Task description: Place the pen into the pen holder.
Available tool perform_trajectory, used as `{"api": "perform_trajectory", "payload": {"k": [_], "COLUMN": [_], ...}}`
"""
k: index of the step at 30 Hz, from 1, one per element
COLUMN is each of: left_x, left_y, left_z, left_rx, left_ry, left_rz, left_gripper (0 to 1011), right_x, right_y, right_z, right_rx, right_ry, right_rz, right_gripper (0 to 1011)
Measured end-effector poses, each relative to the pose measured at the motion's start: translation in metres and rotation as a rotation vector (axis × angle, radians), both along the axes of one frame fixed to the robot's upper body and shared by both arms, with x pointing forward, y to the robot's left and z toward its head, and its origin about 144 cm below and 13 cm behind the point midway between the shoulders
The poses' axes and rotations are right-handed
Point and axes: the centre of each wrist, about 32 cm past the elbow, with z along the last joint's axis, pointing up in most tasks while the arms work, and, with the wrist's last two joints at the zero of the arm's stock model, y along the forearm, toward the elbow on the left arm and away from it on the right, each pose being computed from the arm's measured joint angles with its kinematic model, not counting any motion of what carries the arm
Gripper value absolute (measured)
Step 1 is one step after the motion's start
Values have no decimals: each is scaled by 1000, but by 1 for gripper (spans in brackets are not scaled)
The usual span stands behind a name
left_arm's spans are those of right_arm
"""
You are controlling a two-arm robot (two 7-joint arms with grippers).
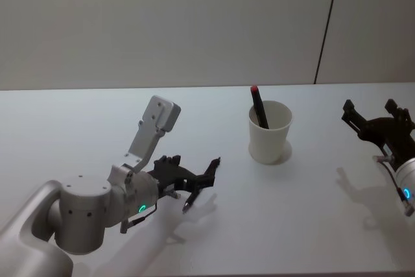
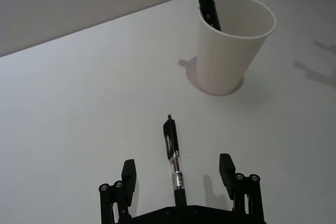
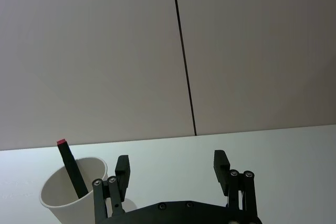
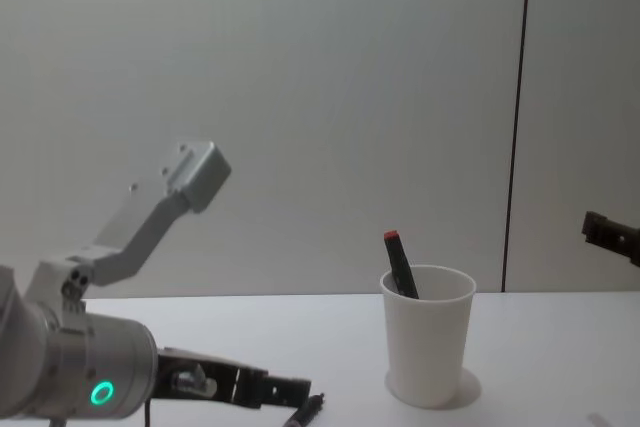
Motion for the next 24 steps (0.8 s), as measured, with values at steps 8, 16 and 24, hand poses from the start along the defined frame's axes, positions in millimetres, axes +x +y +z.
{"api": "perform_trajectory", "payload": {"k": [8,16,24], "left_x": [2,4,6], "left_y": [-1,-2,-3], "left_z": [-7,-13,-17], "left_rx": [32,57,75], "left_ry": [34,55,69], "left_rz": [-2,-4,-6], "left_gripper": [1009,1008,947], "right_x": [0,0,0], "right_y": [0,0,0], "right_z": [0,0,0], "right_rx": [0,0,0], "right_ry": [0,0,0], "right_rz": [0,0,0], "right_gripper": [1002,1002,1002]}}
